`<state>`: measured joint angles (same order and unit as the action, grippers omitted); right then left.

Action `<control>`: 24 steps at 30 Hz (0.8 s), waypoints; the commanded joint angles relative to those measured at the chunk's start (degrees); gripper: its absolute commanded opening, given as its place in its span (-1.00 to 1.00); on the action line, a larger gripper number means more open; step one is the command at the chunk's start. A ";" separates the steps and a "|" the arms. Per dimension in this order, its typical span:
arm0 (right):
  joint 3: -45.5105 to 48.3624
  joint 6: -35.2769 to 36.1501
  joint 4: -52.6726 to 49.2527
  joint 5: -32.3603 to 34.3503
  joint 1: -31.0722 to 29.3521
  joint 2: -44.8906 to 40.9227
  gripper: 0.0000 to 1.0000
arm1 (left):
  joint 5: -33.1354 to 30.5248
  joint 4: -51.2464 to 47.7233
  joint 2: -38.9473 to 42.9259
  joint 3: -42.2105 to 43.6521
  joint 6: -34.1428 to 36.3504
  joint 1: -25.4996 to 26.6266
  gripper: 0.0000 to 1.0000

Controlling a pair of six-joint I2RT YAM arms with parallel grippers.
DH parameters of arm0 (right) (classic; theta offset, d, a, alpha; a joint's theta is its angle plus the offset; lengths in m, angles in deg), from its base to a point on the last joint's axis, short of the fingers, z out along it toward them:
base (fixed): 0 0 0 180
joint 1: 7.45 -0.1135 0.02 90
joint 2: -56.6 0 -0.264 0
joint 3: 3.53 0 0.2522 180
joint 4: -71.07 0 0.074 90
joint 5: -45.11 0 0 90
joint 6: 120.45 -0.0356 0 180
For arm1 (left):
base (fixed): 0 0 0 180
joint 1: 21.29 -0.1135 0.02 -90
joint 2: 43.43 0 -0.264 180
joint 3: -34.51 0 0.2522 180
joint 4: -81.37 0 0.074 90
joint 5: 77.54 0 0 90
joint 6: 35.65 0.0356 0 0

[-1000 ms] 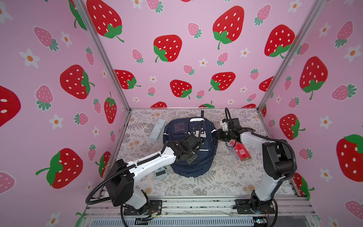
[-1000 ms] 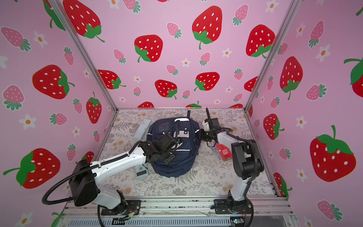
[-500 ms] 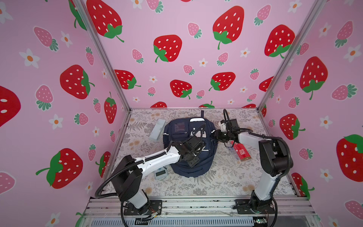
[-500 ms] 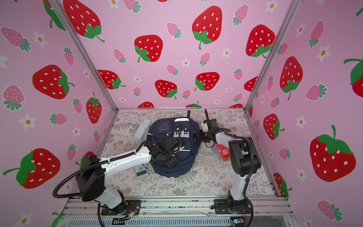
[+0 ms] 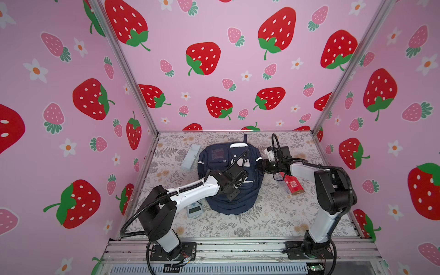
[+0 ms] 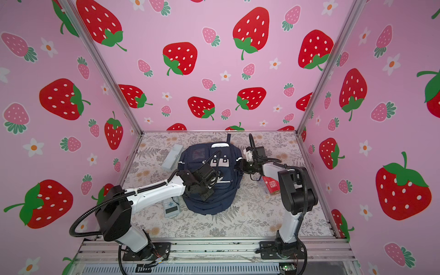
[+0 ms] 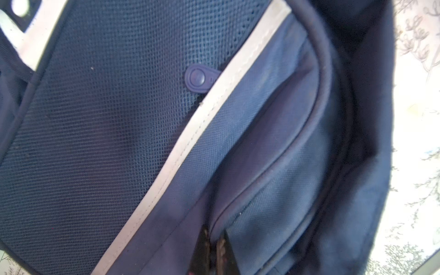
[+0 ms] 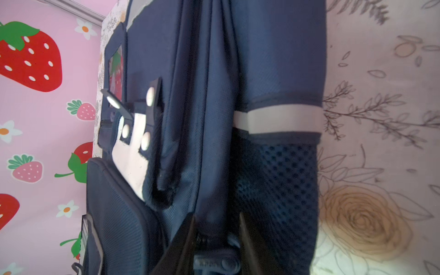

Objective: Pack the student bag

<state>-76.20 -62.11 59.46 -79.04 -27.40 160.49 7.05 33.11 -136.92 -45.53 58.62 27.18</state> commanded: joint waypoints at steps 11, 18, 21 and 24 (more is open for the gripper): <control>4.36 0.83 2.95 -8.35 -0.44 -3.48 -0.69 | 0.84 -0.21 1.01 -1.22 -0.32 -0.55 -1.00; 6.44 1.98 0.85 -4.23 -0.45 -4.60 -0.65 | 1.50 -0.35 1.11 -1.63 -0.49 -0.64 -1.00; 5.64 3.58 -1.30 -1.89 -0.54 -4.06 -0.45 | 1.50 -0.35 1.43 -1.29 -0.58 -0.56 -1.00; 5.19 4.41 -2.61 -1.41 -0.69 -3.87 -0.43 | 1.41 -0.46 1.59 -1.31 -0.45 -0.65 -1.00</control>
<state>-70.48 -60.08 60.40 -82.65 -27.68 157.50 7.77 33.18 -136.88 -45.53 58.64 26.85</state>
